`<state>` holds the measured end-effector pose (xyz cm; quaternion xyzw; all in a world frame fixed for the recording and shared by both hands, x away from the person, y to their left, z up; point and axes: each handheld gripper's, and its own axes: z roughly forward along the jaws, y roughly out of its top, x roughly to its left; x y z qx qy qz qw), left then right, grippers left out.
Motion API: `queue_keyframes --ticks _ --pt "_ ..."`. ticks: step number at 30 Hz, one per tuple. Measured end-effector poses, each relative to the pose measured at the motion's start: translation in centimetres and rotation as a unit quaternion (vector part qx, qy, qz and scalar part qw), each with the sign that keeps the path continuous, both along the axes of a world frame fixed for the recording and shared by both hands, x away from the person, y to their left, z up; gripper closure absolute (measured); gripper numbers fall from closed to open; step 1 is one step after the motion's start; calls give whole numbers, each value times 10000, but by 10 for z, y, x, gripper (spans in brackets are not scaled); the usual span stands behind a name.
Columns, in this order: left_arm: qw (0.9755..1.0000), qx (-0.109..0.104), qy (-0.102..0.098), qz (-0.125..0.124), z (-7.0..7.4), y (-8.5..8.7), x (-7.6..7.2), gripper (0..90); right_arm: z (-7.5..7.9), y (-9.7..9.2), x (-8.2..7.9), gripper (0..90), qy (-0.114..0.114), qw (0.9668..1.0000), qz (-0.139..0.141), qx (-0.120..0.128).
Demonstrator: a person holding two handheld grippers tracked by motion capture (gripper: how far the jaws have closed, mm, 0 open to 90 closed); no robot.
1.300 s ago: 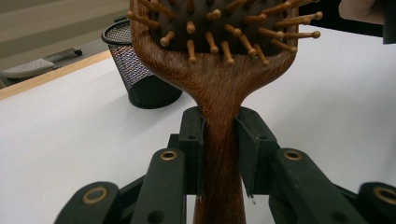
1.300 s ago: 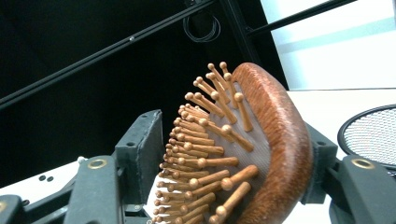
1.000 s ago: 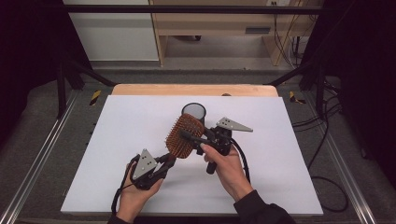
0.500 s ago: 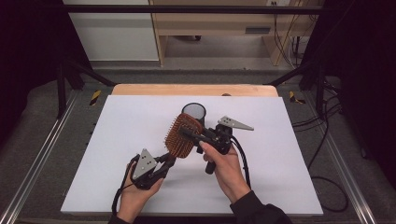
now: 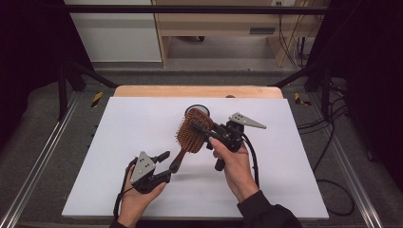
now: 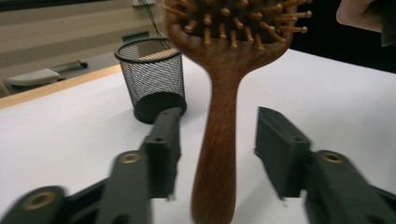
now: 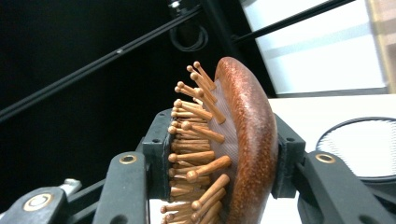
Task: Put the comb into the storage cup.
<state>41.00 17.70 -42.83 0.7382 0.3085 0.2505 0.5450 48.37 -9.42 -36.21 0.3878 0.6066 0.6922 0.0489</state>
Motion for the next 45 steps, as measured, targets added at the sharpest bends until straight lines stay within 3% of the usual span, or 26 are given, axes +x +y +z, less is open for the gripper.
queue_keyframes --ticks 7,12,17,24,27,45 --pt "9990 -238 89 379 2 19 1 248 4 -22 5 521 -4 9996 -275 -47" --pt "9966 -310 102 762 3 42 -2 124 6 -34 9 520 22 9992 -399 -84" --pt "9929 -373 42 1129 3 72 -3 85 5 -42 14 519 35 9989 -466 -31" --pt "9850 -475 -102 1655 -1 103 -5 60 5 -46 15 518 66 9985 -540 -102" --pt "9830 -583 -15 1740 -4 106 -1 60 5 -48 16 518 61 9983 -564 -126" --pt "9827 -550 -70 1765 -6 107 -1 54 10 -55 24 516 95 9974 -704 -79"
